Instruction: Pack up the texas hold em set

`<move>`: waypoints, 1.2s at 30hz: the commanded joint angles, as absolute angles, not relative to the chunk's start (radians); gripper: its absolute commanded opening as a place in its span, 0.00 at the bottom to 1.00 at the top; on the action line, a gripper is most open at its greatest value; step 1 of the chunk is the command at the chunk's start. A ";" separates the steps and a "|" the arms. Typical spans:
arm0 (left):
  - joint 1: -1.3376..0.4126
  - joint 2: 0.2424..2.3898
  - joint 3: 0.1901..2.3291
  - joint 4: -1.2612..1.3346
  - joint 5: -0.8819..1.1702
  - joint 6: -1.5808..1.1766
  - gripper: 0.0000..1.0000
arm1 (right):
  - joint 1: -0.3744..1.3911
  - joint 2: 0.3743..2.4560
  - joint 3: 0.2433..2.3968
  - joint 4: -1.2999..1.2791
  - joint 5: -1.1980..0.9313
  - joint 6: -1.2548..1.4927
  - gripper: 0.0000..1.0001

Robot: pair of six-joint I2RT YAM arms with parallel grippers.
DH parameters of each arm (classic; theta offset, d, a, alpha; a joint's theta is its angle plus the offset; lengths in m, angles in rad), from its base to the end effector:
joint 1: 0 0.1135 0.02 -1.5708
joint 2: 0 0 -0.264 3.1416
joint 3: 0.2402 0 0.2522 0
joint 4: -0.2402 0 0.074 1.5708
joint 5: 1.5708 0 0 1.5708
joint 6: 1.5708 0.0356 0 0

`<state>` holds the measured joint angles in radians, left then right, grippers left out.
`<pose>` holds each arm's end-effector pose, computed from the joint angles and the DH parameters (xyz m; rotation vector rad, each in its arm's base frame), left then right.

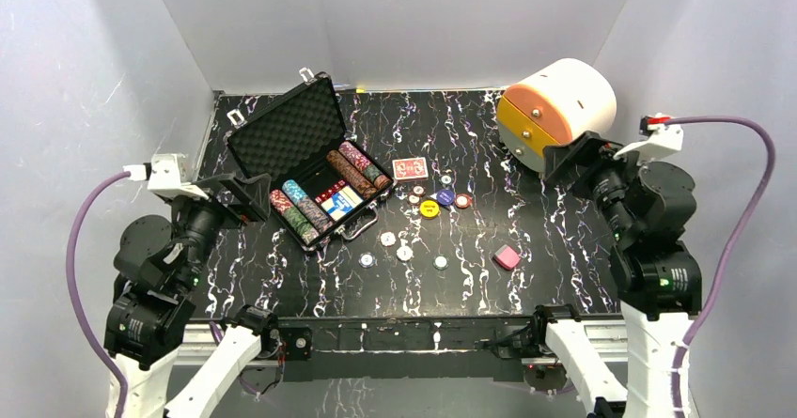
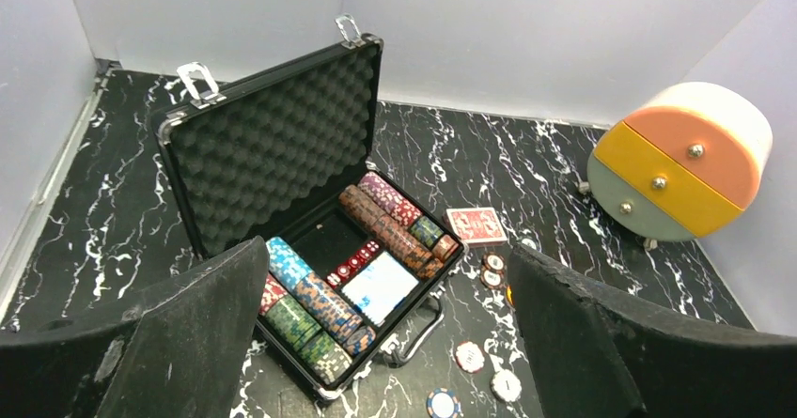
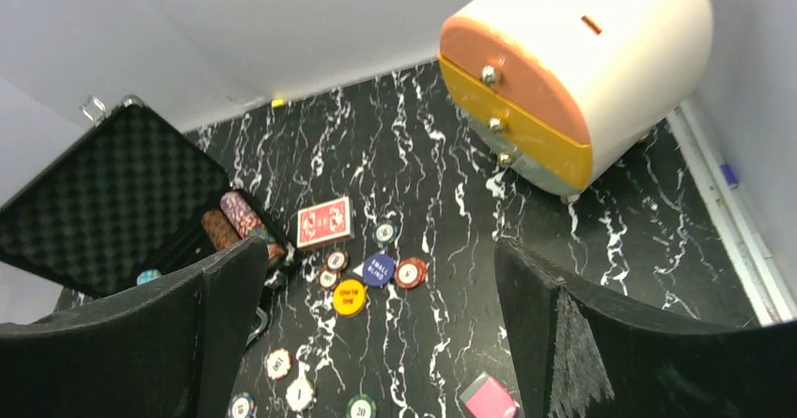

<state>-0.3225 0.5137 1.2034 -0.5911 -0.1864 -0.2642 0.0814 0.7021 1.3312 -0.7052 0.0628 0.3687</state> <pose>0.0489 -0.0094 0.4561 -0.1091 1.4790 -0.3388 0.0903 0.0051 0.4683 0.2845 1.6302 0.2914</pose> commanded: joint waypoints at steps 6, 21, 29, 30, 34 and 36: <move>-0.314 0.492 1.042 -0.497 -0.008 -0.363 0.98 | 0.073 0.811 1.202 -0.611 -0.141 0.380 0.97; -0.313 0.561 0.748 -0.311 0.267 -0.646 0.98 | 0.286 1.214 0.998 -0.208 -0.159 0.356 0.83; -0.313 0.619 0.752 -0.263 0.216 -0.665 0.98 | 0.454 1.464 1.081 -0.051 -0.263 -0.090 0.88; -0.313 0.627 0.752 -0.259 0.209 -0.672 0.98 | 0.461 1.498 1.098 -0.036 -0.280 -0.129 0.89; -0.313 0.662 0.750 -0.233 0.202 -0.708 0.98 | 0.469 1.661 1.177 0.024 -0.315 -0.230 0.98; -0.314 0.681 0.749 -0.215 0.204 -0.719 0.98 | 0.469 1.726 1.208 0.051 -0.334 -0.315 0.98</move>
<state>-0.3176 0.6552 0.7460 -0.2745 0.2123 -0.6823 0.4683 1.6424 1.1183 -0.0792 -0.2760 -0.1036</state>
